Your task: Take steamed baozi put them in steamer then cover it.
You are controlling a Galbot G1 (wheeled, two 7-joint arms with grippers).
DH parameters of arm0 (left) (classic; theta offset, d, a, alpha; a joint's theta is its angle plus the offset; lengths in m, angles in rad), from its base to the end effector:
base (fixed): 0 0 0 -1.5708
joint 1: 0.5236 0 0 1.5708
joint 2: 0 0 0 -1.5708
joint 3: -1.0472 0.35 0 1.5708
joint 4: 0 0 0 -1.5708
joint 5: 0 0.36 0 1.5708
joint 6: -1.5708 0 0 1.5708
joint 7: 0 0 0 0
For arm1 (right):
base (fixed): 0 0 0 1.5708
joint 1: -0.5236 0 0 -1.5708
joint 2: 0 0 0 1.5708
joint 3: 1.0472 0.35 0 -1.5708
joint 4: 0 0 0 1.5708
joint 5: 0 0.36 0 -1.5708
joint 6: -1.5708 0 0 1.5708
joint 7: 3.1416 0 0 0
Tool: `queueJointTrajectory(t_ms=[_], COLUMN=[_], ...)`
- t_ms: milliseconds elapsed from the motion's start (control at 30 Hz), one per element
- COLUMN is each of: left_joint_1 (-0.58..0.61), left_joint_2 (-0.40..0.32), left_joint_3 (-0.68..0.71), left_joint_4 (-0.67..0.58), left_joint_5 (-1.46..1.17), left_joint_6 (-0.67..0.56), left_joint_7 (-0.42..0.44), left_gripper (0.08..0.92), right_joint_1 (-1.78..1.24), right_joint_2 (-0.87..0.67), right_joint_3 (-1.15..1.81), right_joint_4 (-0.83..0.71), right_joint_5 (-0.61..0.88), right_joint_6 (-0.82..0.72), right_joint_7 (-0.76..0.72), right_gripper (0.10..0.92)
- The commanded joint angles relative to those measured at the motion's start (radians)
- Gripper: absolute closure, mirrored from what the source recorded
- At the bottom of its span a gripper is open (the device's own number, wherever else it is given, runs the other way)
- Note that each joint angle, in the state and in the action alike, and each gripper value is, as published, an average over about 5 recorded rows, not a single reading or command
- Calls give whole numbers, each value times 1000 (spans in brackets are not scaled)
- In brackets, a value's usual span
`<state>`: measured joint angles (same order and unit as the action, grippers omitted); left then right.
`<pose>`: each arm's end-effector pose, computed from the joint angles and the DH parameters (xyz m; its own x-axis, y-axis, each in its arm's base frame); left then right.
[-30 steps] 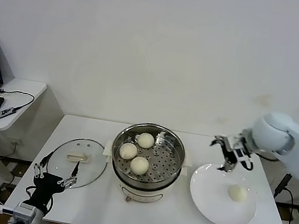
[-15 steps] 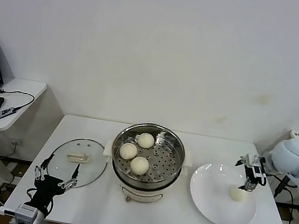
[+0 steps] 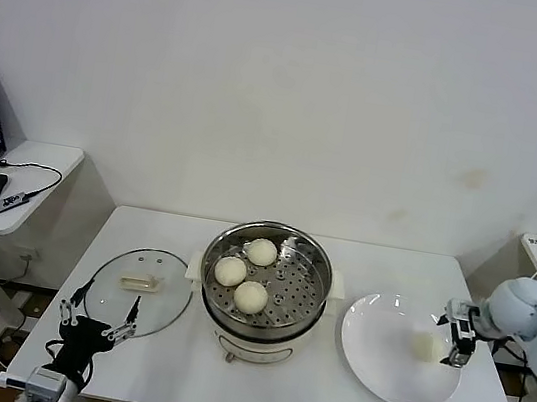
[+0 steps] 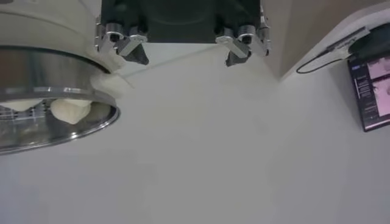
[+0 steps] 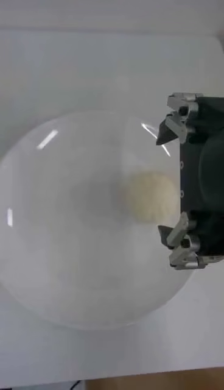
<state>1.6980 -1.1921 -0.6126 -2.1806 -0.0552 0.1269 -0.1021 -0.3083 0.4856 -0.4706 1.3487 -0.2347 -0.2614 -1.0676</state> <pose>0.1588 0.0775 -0.2767 -0.9902 0.0084 0.1393 0.0517 0.9492 0.3104 0.4518 -0.2423 -0.2116 -0.2345 0.0118 0.9720 -0.9690 0.0771 -0.2347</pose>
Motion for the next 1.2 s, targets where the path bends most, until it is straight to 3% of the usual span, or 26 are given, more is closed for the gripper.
queueJointTrajectory(t_ms=[33, 333, 867, 1200], left_joint_1=[0, -1, -4, -3], left_joint_2=[0, 0, -1, 1], left_joint_3=[0, -1, 0, -2], left_joint_4=[2, 7, 9, 1], left_joint_5=[0, 0, -1, -2], left_joint_6=[0, 0, -2, -2], left_joint_7=[0, 0, -1, -2], left_gripper=[177, 177, 177, 177], right_joint_1=[-72, -70, -54, 86], right_joint_2=[68, 111, 114, 19], right_joint_3=[51, 52, 52, -25], right_joint_4=[-98, -123, -122, -3], right_joint_5=[-44, -53, -61, 23], right_joint_6=[10, 11, 9, -27], right_joint_7=[13, 30, 43, 23], right_gripper=[224, 262, 437, 473])
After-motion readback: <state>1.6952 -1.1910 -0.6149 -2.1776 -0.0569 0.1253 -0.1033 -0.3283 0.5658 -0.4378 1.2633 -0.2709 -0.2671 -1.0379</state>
